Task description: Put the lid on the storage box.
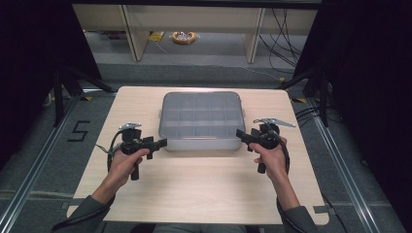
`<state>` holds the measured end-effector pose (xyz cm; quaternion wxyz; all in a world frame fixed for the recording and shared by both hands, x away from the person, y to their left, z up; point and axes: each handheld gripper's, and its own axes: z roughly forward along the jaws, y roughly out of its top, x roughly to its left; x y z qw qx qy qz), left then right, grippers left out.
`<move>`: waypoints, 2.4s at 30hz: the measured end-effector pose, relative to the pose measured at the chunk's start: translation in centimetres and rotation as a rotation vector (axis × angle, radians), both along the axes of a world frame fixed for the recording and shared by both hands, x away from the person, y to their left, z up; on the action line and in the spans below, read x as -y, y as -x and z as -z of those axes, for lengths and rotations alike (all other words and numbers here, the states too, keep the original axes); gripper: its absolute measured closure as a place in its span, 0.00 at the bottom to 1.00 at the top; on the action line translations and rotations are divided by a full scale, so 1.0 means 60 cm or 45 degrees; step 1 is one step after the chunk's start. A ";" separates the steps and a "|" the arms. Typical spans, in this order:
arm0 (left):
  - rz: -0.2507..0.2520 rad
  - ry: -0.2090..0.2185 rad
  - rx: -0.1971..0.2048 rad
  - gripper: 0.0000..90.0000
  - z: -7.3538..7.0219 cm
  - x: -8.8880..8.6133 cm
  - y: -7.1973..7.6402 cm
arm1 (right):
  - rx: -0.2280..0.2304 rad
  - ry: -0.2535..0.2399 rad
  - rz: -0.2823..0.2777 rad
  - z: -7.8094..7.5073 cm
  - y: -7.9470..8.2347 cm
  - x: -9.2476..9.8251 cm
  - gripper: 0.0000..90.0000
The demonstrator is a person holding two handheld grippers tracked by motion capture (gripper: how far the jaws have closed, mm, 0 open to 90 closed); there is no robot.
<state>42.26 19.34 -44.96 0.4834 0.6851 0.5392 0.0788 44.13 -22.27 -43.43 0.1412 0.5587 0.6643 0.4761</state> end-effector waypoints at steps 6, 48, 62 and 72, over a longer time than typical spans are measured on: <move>0.021 -0.011 0.005 0.33 0.003 0.002 0.022 | -0.012 -0.015 -0.032 0.010 0.022 0.003 0.34; 0.181 -0.085 -0.019 0.31 0.064 0.012 0.137 | -0.077 0.020 -0.162 0.063 0.138 0.001 0.32; 0.233 -0.124 -0.016 0.31 0.078 0.012 0.166 | -0.099 0.030 -0.188 0.081 0.174 0.005 0.31; 0.285 -0.195 -0.044 0.31 0.097 0.028 0.193 | -0.108 0.046 -0.236 0.088 0.205 0.009 0.26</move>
